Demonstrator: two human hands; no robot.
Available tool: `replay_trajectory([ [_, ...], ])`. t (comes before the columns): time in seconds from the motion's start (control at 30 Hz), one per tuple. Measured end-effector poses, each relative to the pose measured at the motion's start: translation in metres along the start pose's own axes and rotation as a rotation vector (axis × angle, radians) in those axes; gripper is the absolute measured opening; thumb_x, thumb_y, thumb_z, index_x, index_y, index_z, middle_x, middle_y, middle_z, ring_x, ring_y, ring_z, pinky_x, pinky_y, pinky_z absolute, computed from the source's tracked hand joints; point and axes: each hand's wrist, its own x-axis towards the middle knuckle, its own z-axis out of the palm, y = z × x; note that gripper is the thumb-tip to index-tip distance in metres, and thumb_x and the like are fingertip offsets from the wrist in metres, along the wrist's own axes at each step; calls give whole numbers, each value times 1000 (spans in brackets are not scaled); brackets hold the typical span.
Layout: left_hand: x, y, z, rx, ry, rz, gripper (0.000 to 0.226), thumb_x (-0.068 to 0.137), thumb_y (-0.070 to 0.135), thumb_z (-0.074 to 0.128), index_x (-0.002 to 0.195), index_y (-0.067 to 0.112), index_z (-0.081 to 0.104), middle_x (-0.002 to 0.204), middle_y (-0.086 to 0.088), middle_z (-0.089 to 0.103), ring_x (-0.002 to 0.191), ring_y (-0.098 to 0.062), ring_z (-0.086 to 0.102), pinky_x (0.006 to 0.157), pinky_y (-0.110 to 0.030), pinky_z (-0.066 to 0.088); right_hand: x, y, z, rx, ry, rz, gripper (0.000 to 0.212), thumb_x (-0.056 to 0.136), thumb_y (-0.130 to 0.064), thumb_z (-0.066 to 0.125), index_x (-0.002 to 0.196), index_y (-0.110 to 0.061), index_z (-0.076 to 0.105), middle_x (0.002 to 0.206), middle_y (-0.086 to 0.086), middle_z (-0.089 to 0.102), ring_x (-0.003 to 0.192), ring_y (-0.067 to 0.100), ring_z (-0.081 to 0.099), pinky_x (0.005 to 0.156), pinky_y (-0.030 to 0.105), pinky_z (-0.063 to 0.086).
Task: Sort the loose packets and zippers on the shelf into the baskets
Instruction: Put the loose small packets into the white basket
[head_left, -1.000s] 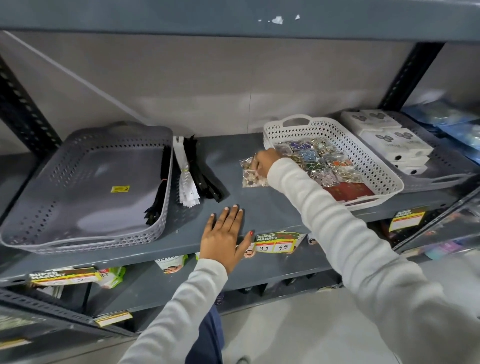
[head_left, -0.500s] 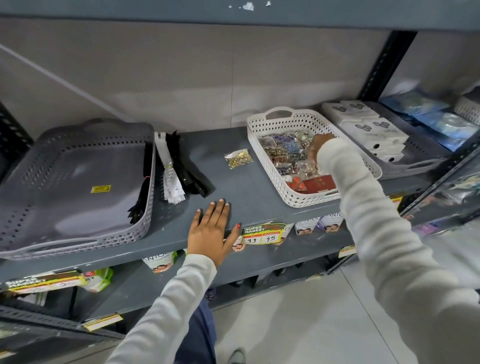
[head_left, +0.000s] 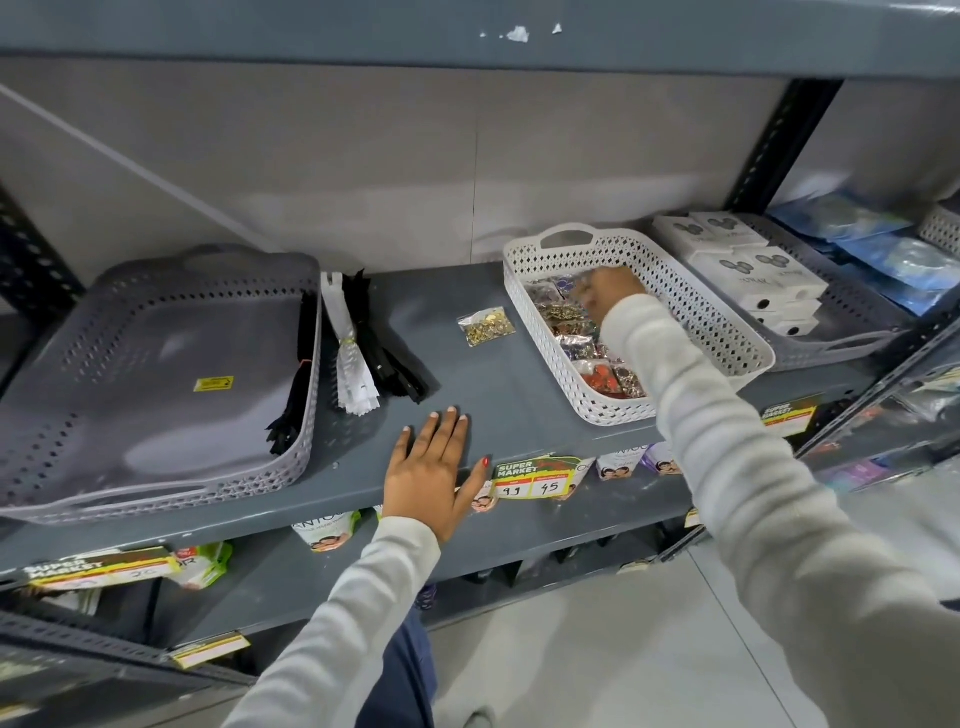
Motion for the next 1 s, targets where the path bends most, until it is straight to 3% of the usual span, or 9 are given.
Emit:
replay_trajectory([
  [0.13,0,0,-3,-19,-5,-9,85,90,58,-11,135,16,48,140,-1,50,128,-19,48,106,-42,35,26,-37,23,112,17,-98,40,89,7,39,113,-8,67,119,15,67,104,31,64,95,33,50],
  [0.23,1,1,0,-11,4,41,84,84,60,-14,146,19,25,153,2,26,141,-15,25,115,-39,17,26,-69,38,53,-61,-151,40,90,3,45,126,-11,57,128,16,61,116,33,59,102,37,46],
  [0.4,3,-1,-4,-31,-81,4,80,94,52,-4,124,14,59,129,-1,61,116,-17,59,96,-44,46,25,-98,65,-182,-144,-301,43,85,-4,58,127,-5,50,135,18,54,126,33,52,101,40,45],
  [0.5,2,-1,-7,-55,-71,-1,80,95,52,-5,124,14,60,128,-1,62,116,-17,59,95,-44,47,24,-100,73,-188,-145,-258,41,90,-5,49,132,-7,48,140,14,51,129,30,50,104,40,43],
  [0.63,2,-1,-5,-48,-42,1,80,94,52,-5,124,14,59,129,-1,61,117,-18,59,96,-44,47,23,-96,71,-124,-117,-227,32,91,-2,47,122,-4,54,129,18,59,118,36,58,95,40,48],
  [0.73,3,0,-2,-38,-17,-1,78,94,53,-2,127,14,57,131,-2,59,119,-18,56,99,-43,44,24,-93,60,18,-65,-210,30,88,0,51,114,-10,63,123,16,64,112,35,62,95,38,50],
  [0.9,1,0,2,3,11,16,74,88,57,4,141,17,38,147,1,39,136,-17,36,112,-41,25,21,-82,31,285,160,-227,30,90,-3,51,111,-13,70,117,15,69,107,32,64,98,33,50],
  [1.0,1,1,-2,-10,-9,8,80,92,56,-5,132,16,52,136,-1,54,125,-19,51,104,-43,38,11,-66,9,304,295,-210,38,88,3,47,115,-13,68,116,19,69,107,34,64,96,33,50],
])
